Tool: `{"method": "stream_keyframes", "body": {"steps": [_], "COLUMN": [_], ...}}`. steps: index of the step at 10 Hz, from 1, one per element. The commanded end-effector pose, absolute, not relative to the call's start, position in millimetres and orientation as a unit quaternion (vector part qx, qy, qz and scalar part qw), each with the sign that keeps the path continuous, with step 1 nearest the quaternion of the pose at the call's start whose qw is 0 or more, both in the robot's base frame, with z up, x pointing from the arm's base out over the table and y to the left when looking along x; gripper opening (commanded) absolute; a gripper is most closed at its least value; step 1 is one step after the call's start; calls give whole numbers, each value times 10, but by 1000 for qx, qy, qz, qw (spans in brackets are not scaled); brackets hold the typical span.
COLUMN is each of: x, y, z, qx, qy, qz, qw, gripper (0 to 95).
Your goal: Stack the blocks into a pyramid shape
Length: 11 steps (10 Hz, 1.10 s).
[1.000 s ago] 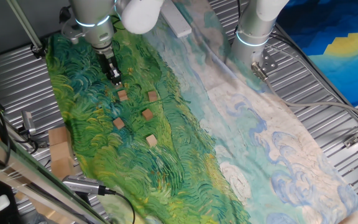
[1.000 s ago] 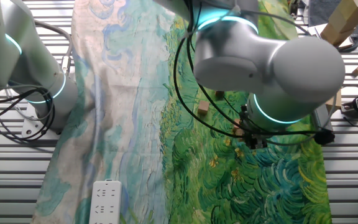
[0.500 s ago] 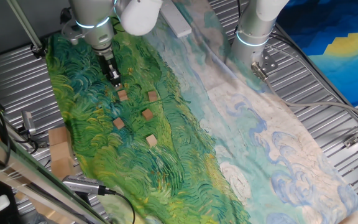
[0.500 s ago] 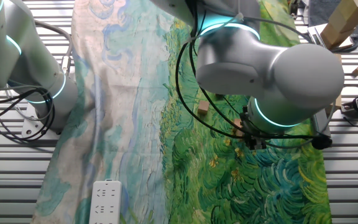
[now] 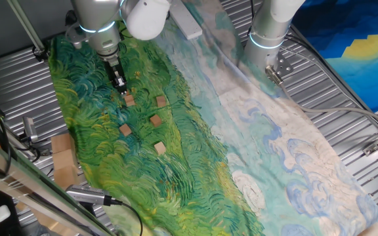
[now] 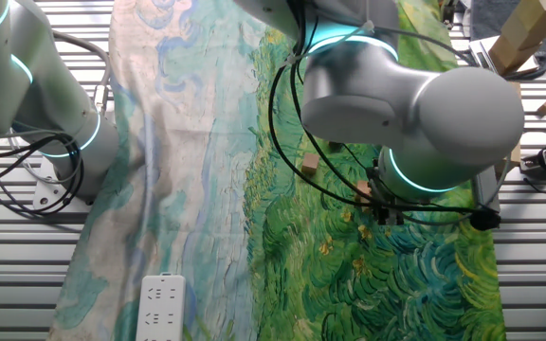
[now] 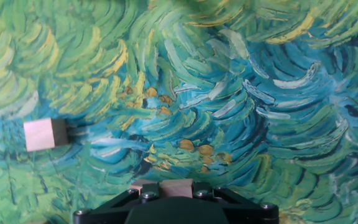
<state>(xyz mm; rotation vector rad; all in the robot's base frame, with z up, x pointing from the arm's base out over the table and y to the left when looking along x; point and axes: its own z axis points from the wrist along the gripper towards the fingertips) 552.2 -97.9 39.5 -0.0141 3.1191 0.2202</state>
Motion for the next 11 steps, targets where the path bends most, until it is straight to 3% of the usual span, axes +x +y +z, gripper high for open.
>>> {"method": "stream_keyframes", "body": {"steps": [1, 11], "x": [5519, 5457], "y": [-951, -941], "z": [374, 342], "qx": [1, -3], "qy": [998, 998], "qz": [70, 69], "qw": [6, 7], "gripper": [0, 0]}}
